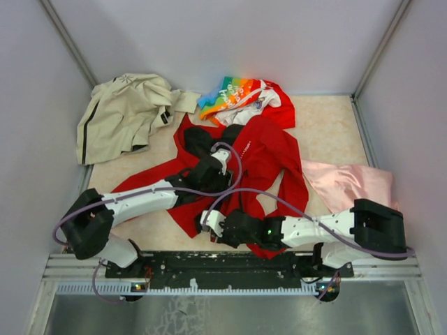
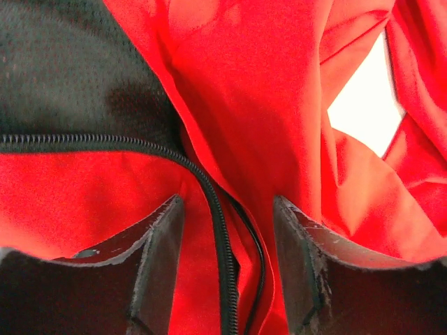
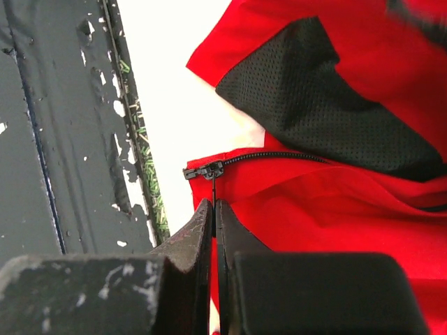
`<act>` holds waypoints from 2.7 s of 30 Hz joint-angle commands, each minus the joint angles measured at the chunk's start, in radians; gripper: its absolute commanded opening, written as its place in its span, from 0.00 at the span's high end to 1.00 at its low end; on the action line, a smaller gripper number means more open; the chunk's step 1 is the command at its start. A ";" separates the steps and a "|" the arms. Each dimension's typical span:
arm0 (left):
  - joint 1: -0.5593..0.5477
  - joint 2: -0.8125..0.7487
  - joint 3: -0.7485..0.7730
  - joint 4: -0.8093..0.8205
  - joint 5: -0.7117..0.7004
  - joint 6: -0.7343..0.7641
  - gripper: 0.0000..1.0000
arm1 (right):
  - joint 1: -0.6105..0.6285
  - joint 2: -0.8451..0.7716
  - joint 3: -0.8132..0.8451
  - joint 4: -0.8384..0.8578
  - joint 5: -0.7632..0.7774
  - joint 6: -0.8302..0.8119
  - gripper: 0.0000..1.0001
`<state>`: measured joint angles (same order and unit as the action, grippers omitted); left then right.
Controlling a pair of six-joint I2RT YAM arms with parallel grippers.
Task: Zip up the jacket
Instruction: Adjust the jacket at the center of the board.
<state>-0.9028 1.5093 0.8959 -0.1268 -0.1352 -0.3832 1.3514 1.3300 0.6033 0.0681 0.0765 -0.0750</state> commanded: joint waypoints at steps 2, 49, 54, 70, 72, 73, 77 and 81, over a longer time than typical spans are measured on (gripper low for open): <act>-0.004 -0.176 -0.042 -0.015 0.009 -0.060 0.35 | -0.008 -0.074 -0.031 0.102 0.005 0.011 1.00; -0.009 -0.529 -0.238 -0.089 0.121 -0.222 0.32 | 0.021 -0.485 0.013 -0.303 0.217 -0.116 1.00; -0.009 -0.553 -0.256 -0.029 0.168 -0.242 0.35 | 0.034 -0.506 0.054 -0.345 0.249 -0.119 1.00; -0.010 -0.328 -0.272 0.178 0.424 -0.340 0.35 | 0.092 -0.422 0.088 -0.324 0.213 -0.134 1.00; -0.010 -0.294 -0.269 0.187 0.460 -0.349 0.35 | 0.097 -0.405 0.089 -0.311 0.204 -0.134 1.00; -0.009 -0.279 -0.267 0.192 0.476 -0.354 0.36 | 0.099 -0.399 0.087 -0.307 0.201 -0.133 1.00; -0.009 -0.227 -0.269 0.211 0.529 -0.363 0.37 | 0.104 -0.377 0.094 -0.299 0.195 -0.137 1.00; -0.008 -0.187 -0.280 0.240 0.563 -0.373 0.39 | 0.110 -0.365 0.104 -0.290 0.186 -0.143 1.00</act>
<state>-0.9077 1.2922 0.6296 0.0498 0.3470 -0.7372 1.4418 0.9554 0.6437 -0.2771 0.2760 -0.1959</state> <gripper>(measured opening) 0.625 0.008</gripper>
